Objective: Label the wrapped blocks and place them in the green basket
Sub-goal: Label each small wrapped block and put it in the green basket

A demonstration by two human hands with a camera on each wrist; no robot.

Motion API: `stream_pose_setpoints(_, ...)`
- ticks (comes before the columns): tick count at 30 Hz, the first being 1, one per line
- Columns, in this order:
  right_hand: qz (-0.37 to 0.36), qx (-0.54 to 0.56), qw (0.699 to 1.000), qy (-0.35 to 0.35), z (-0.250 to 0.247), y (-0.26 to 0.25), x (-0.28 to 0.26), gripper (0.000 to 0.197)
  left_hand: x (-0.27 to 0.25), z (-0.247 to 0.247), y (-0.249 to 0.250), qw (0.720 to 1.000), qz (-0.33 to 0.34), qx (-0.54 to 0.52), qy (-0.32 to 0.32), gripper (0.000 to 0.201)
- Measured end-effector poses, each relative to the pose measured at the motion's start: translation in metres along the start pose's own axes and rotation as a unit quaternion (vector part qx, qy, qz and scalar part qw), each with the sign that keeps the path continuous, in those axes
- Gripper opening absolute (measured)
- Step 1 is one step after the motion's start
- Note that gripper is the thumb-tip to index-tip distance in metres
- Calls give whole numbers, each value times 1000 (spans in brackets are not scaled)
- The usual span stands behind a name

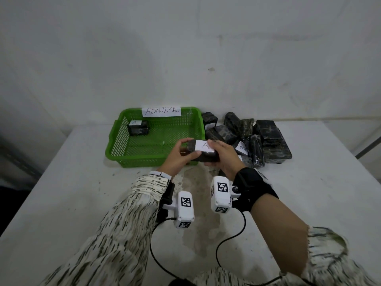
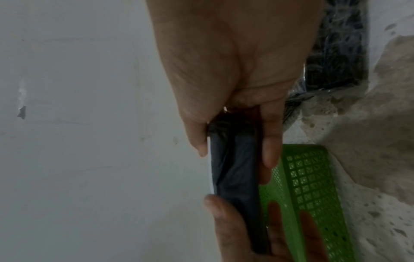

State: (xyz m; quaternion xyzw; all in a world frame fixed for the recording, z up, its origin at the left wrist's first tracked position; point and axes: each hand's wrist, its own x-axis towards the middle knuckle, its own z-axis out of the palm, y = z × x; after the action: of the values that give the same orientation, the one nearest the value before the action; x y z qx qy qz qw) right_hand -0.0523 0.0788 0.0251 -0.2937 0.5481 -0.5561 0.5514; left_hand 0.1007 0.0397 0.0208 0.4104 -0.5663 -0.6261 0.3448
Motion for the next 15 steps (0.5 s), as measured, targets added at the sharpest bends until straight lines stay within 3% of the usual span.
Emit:
stream_pose_setpoints(2, 21, -4, 1000, 17, -2, -1, 0, 17, -1, -3, 0, 998, 9, 60, -27, 58)
stream_pose_setpoints(4, 49, -5, 999, 16, -4, -1, 0, 17, -3, -5, 3, 997, 12, 56, -58, 69)
stream_pose_setpoints(7, 101, 17, 995, 9, -5, 1, 0, 27, -5, -6, 5, 994, 25, 33, -104, 61)
stream_pose_setpoints(11, 119, 8, 992, -34, -10, 1, -1, 45, -3, -3, 7, 1000, 9, 20, -11, 32)
stream_pose_setpoints(15, 39, 20, 997, -67, -11, 0, -10, 18, 4, -4, 4, 998, -49, -20, 36, 26)
